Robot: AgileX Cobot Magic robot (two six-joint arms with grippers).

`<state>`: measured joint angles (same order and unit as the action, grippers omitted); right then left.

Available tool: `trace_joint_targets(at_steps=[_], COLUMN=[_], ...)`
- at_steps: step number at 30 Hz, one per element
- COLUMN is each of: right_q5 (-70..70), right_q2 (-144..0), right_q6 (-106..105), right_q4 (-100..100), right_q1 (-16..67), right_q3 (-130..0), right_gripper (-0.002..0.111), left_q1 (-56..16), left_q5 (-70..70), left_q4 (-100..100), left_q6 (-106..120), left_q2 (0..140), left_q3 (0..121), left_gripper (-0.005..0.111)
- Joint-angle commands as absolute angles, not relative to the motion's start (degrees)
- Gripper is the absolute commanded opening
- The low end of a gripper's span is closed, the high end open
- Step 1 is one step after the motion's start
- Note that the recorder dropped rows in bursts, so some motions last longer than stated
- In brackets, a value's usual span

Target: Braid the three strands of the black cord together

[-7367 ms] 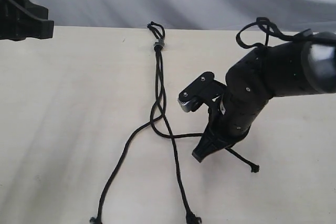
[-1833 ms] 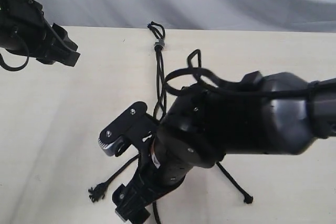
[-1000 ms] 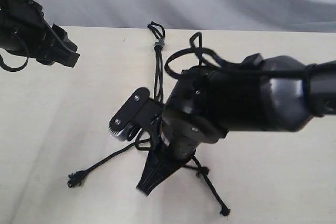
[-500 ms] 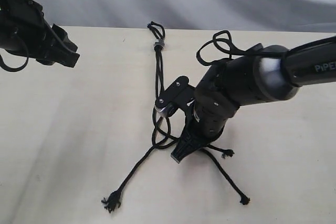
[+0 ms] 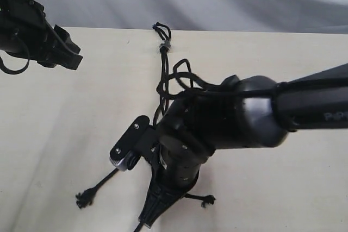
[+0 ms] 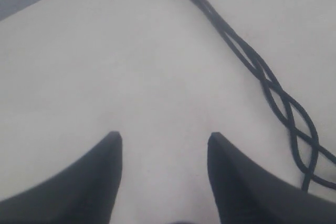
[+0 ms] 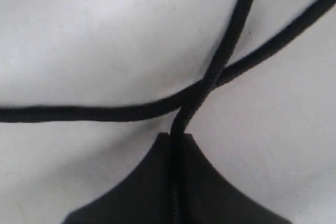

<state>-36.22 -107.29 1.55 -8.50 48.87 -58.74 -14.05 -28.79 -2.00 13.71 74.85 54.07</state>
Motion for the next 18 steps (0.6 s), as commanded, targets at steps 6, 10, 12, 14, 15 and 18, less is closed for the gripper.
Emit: trace_joint_targets(at_steps=[6,10,12,14,15,18], right_q5=[-34.47,-34.63,-34.91,-34.91,-34.91,-34.80], right_q2=[-102.92,-105.06,-106.27,-106.93,-107.08,-107.56], right_q6=[1.18,1.18,1.06,0.96,0.96,0.96], right_q4=[-9.52,-9.52,-9.71,-10.83,-11.21,-11.21], right_q1=[42.77,40.83,40.10,40.12,40.12,40.12], right_q3=[-58.59,-58.59,-58.59,-58.59,-58.59,-58.59], right_gripper=[0.000,0.000,0.000,0.000,0.001,0.001], left_q1=[-13.86,-13.86,-13.86,-13.86,-13.86,-13.86], left_q5=[-28.89,-29.44,-29.44,-29.44,-29.46,-29.46], left_q4=[-2.12,-2.12,-2.12,-2.12,-2.12,-2.12], left_q6=[13.61,13.61,13.61,13.61,13.51,13.51], left_q2=[74.64,74.64,74.64,74.64,74.64,74.64], left_q3=[53.69,53.69,53.69,53.69,53.69,53.69], left_gripper=[0.049,0.049,0.049,0.049,0.049,0.049])
